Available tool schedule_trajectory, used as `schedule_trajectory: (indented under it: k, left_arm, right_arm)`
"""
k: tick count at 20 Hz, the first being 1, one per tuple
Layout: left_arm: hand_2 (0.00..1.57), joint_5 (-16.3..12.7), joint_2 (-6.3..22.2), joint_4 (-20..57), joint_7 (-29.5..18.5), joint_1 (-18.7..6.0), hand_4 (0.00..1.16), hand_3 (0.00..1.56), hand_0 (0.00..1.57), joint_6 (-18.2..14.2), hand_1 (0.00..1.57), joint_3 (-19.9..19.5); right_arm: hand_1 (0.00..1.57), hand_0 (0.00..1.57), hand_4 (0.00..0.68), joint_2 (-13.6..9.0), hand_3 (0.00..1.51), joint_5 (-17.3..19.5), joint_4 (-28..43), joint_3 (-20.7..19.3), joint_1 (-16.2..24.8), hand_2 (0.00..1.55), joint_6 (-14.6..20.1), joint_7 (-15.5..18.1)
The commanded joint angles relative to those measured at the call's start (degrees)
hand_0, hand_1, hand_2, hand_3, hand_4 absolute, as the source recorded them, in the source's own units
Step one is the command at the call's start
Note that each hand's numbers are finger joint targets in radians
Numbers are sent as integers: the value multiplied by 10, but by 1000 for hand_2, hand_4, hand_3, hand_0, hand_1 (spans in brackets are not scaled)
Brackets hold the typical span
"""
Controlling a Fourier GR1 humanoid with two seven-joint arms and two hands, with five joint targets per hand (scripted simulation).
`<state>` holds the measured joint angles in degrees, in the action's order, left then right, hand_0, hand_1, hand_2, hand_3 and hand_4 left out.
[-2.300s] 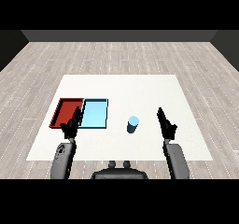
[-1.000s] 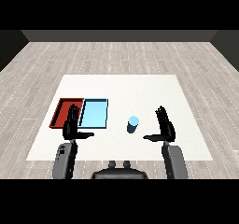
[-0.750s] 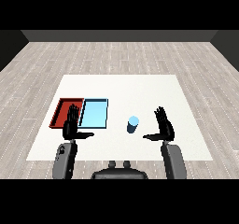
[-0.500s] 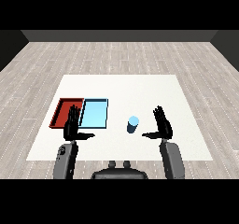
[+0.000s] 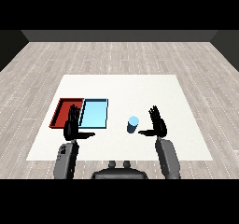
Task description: Pick the blue can and put it in the blue box
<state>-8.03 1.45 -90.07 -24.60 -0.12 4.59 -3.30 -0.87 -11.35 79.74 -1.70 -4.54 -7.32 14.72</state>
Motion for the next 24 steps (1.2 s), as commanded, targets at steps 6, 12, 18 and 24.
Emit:
schedule_trajectory:
  k: [6,12,18,24]
  left_arm:
    - [0,-22,17,-18,10,6,0,0,0,11,0,-20]
    - [0,-16,6,18,-24,12,0,0,0,14,0,-14]
    - [0,-18,8,-42,21,17,0,0,0,5,0,-4]
    - [0,-54,47,3,22,-22,0,0,0,37,0,-48]
  right_arm:
    - [0,0,0,8,0,-6,-64,12,-15,0,12,21]
    - [0,0,0,8,0,-11,-90,21,-32,0,20,16]
    - [0,0,0,9,0,-30,-139,69,-55,0,54,43]
    - [0,0,0,9,0,-55,-168,102,-56,0,69,74]
